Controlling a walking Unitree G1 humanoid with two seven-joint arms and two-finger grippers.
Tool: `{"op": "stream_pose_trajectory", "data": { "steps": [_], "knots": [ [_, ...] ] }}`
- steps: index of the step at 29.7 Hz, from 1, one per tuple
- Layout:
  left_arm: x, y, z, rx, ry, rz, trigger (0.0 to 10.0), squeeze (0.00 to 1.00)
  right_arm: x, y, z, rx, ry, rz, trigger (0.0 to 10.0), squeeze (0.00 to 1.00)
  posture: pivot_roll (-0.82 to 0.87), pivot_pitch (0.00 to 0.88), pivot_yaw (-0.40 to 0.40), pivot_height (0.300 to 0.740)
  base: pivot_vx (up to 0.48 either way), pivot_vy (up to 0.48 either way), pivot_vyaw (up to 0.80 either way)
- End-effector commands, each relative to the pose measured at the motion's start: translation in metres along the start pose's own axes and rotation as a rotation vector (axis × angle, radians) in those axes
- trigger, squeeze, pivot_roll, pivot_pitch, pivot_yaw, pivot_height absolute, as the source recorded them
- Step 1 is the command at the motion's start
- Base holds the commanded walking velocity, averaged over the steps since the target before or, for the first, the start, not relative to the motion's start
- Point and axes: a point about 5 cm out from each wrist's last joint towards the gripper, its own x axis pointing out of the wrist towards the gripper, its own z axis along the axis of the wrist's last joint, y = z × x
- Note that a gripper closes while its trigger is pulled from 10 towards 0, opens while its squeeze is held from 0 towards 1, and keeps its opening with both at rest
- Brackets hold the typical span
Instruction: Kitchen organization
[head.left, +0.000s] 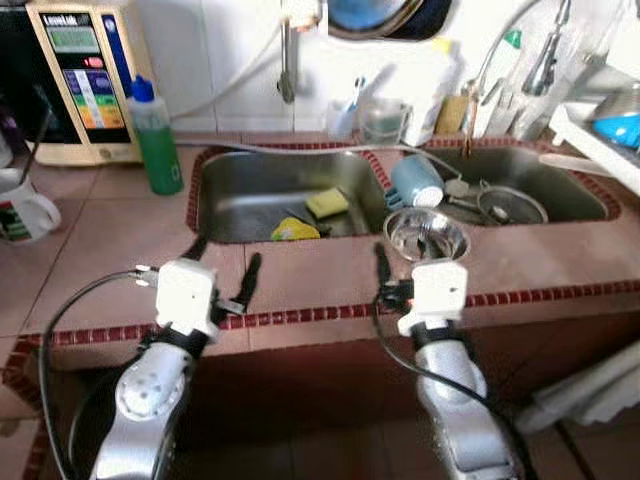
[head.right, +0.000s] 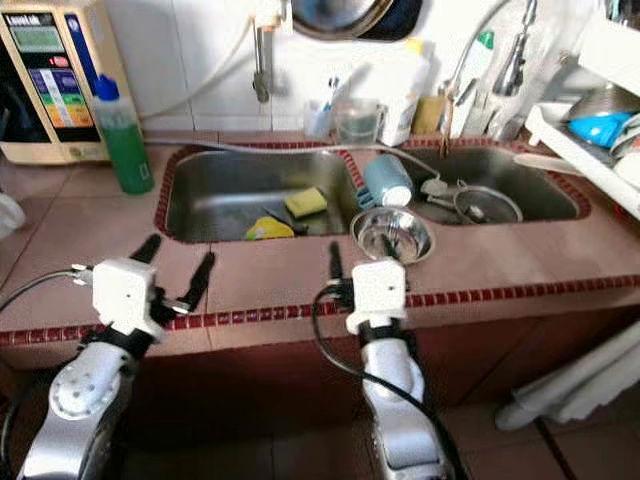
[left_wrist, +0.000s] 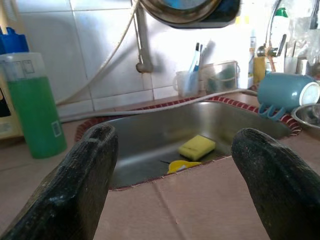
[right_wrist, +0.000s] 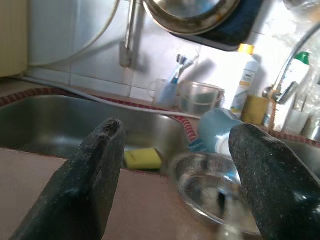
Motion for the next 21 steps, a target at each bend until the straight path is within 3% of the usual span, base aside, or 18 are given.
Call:
{"op": "stream_pose_trajectory", "data": {
  "steps": [1,11,13,16,21],
  "knots": [
    [0.0019,-0.008,0.0032,-0.007,-0.011,-0.025,10.0,0.0,-0.0006,-0.0095,0.0006,-0.012,0.002,-0.022,10.0,0.0,-0.09,0.0,-0.043,0.74,0.0,-0.465,0.0],
    [0.002,-0.0081,0.0038,-0.014,-0.014,-0.028,10.0,0.0,-0.0004,-0.0068,0.0012,-0.011,0.001,-0.009,10.0,0.0,-0.09,0.0,-0.047,0.74,0.0,-0.449,0.0],
    [0.0024,-0.0084,0.0037,-0.06,-0.011,-0.019,10.0,0.0,-0.0006,-0.0066,0.0015,-0.011,0.001,-0.005,10.0,0.0,-0.09,0.0,-0.047,0.74,0.0,0.0,0.0],
    [0.003,-0.0097,0.0035,-0.019,-0.003,-0.025,10.0,0.0,-0.0017,-0.0069,0.001,-0.012,0.003,-0.003,10.0,0.0,-0.09,0.0,-0.048,0.74,0.0,0.0,0.0],
    [0.0014,-0.0127,0.0016,-0.035,0.016,-0.089,10.0,0.0,-0.0033,-0.0069,0.0001,-0.017,0.007,0.004,10.0,0.0,-0.09,0.0,-0.046,0.74,0.0,0.0,0.0]
  ]
}}
